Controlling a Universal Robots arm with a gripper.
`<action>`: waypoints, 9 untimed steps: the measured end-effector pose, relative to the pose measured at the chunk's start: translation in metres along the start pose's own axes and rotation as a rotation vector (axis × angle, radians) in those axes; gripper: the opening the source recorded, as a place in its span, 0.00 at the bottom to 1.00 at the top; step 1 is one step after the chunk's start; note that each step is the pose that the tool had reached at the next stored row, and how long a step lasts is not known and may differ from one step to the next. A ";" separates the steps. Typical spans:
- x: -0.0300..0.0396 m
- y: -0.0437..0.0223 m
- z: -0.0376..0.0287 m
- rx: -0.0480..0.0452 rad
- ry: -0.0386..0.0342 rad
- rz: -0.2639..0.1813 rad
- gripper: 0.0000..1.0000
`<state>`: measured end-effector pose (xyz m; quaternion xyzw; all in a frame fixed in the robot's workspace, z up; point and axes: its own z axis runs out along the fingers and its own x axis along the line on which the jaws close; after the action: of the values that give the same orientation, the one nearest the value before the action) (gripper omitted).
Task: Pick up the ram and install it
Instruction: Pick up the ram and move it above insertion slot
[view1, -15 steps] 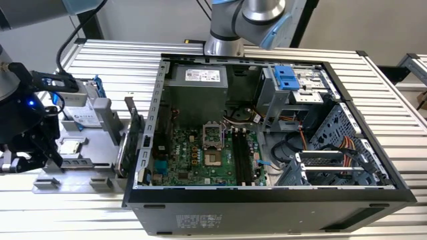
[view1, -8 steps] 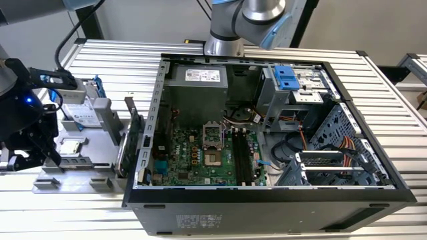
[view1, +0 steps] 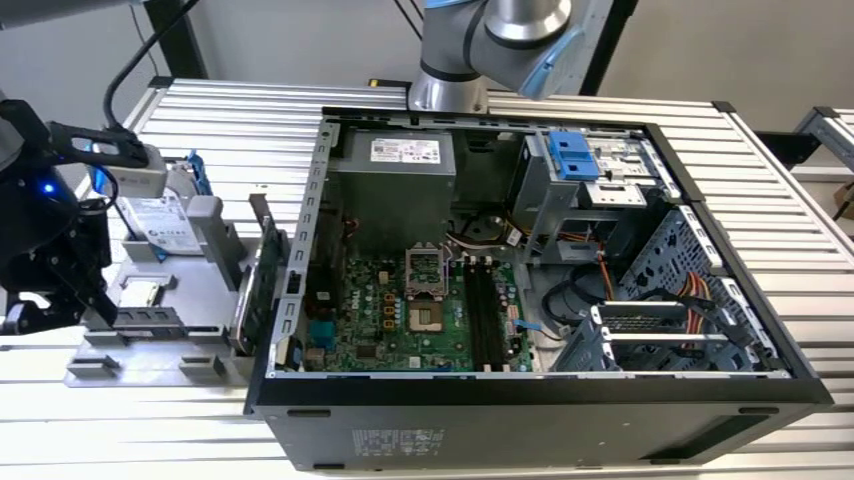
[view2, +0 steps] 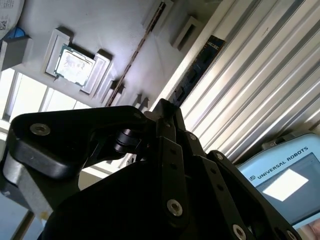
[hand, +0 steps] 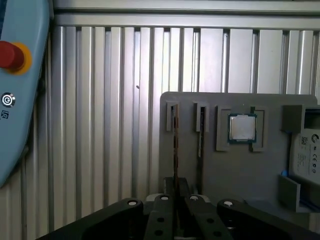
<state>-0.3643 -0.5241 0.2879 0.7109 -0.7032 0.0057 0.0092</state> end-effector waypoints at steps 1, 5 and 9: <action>0.0000 0.0000 -0.0013 0.0000 0.0000 0.000 0.00; 0.0001 0.0000 -0.0059 0.0000 0.0000 0.000 0.00; 0.0003 0.0000 -0.0107 0.0000 -0.0001 0.000 0.00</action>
<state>-0.3642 -0.5241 0.2987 0.7110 -0.7031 0.0057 0.0092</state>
